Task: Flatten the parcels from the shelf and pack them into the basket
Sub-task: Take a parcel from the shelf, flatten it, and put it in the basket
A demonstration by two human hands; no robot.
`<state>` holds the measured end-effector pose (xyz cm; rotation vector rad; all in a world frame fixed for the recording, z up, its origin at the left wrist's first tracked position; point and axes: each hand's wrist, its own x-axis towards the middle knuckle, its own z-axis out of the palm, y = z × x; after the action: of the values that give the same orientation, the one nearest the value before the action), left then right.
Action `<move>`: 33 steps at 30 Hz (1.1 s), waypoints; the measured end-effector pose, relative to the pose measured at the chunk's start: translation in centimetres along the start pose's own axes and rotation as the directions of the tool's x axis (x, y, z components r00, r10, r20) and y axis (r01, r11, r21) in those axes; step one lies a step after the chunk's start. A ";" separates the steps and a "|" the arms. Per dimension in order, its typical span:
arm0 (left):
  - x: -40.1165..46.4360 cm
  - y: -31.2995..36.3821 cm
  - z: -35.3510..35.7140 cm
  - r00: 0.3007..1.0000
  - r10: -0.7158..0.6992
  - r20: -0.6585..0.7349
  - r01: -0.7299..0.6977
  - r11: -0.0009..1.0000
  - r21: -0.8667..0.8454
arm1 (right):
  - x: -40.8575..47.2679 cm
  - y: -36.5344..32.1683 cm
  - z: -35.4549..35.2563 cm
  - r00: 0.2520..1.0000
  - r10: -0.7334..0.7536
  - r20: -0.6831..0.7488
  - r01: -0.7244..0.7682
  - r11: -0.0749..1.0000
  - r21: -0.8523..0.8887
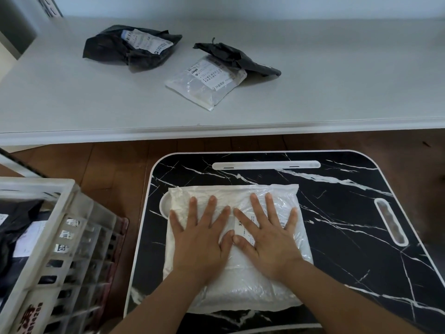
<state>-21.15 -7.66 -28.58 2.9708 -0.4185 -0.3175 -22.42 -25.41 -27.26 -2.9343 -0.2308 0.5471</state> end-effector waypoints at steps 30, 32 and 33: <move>-7.2 -0.2 1.2 0.989 0.088 -0.117 -0.083 0.995 0.046 | -5.6 -2.7 3.2 0.991 -0.049 -0.122 0.045 0.998 -0.033; -7.1 -0.3 1.3 0.990 0.091 -0.112 -0.087 0.996 0.036 | -5.3 -2.7 3.8 0.986 -0.038 -0.162 0.034 0.999 -0.029; -7.0 -0.3 1.4 0.989 0.093 -0.111 -0.090 0.995 0.035 | -5.2 -2.6 4.1 0.983 -0.037 -0.178 0.032 0.999 -0.029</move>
<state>-27.93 -5.52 -28.62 2.9684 -0.5486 -0.1345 -29.08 -23.32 -28.76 -2.9753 -0.2679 0.2755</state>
